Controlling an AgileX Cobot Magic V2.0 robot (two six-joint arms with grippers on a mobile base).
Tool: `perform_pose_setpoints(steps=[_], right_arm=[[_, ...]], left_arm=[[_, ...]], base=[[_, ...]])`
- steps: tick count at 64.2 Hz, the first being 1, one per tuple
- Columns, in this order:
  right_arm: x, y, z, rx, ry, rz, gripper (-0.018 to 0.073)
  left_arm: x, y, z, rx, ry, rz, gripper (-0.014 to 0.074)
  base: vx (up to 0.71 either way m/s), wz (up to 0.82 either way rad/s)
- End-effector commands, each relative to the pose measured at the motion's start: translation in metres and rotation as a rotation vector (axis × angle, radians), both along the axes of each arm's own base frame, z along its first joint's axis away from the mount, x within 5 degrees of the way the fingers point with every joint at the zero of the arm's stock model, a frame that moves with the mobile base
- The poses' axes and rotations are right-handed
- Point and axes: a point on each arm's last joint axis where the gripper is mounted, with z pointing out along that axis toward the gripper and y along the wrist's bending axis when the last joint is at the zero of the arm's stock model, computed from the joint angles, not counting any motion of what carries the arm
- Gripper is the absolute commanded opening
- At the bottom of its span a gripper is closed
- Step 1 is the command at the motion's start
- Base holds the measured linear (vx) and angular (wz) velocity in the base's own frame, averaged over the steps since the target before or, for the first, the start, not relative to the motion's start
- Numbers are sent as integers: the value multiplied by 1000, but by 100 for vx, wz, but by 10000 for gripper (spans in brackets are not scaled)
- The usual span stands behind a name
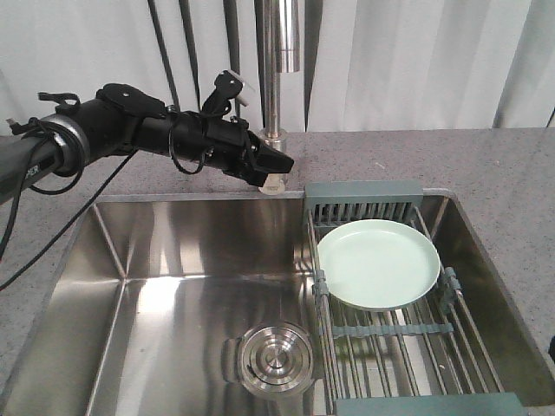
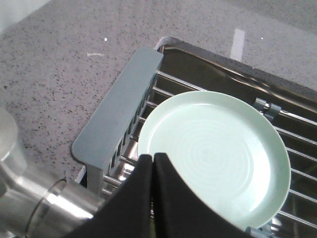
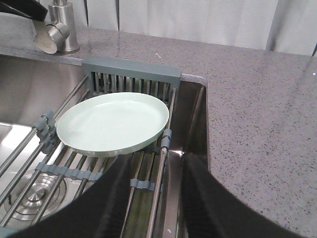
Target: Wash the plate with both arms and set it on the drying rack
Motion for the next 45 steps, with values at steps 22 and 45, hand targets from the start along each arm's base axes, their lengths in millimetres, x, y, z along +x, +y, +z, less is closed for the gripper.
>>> perform_pose_setpoints(steps=[22, 45], right_arm=[[2, 0, 14, 9, -84, -6, 256], [2, 0, 14, 9, -84, -6, 256]], left_arm=[[12, 3, 50, -102, -109, 199, -6], [15, 5, 51, -113, -107, 232, -6]], base=[[0, 0], [0, 0]])
